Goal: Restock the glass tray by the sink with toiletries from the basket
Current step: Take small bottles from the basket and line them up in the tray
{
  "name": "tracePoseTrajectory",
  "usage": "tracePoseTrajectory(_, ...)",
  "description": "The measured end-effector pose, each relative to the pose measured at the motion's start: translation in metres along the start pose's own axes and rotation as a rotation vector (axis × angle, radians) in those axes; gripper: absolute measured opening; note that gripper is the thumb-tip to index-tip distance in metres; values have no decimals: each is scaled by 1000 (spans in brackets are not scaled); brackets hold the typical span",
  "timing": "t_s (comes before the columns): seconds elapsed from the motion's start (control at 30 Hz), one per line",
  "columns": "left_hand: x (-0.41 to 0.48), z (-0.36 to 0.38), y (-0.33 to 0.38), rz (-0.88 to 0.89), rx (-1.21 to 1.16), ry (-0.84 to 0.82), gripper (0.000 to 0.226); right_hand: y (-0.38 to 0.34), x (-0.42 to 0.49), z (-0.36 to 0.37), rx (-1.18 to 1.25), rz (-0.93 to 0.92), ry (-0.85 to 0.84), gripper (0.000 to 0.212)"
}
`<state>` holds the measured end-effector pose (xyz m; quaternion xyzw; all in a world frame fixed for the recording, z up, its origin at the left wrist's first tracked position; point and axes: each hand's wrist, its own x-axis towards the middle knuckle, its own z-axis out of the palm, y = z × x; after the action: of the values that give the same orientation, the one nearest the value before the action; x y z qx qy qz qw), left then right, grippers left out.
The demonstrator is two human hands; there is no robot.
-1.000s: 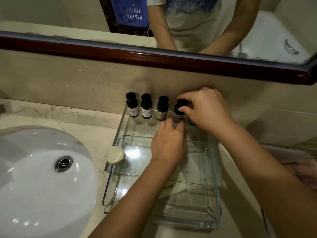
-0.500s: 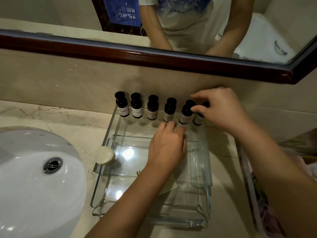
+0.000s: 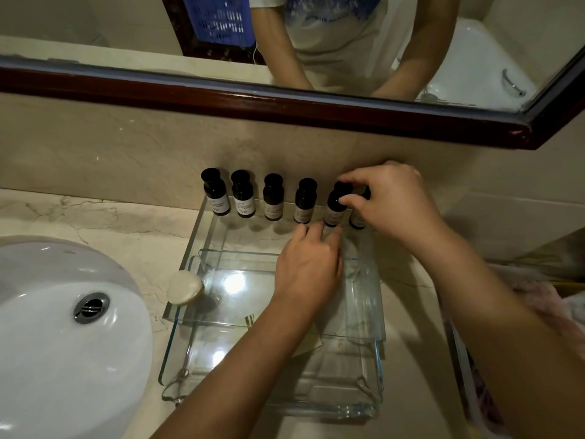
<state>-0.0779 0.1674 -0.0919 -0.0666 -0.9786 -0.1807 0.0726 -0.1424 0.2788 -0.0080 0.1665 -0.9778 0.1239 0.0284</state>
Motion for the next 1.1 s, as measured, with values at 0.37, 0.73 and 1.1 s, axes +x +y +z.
tracePoseTrajectory(0.37,-5,-4,1,34,-18,17,41,11,-17,-5,191,111,143,33)
tracePoseTrajectory(0.73,-6,6,14,78,-27,-8,31,22,-26,37,553,412,85,55)
tracePoseTrajectory(1.1,-4,3,15,74,-22,-15,43,25,-28,58,501,449,72,58)
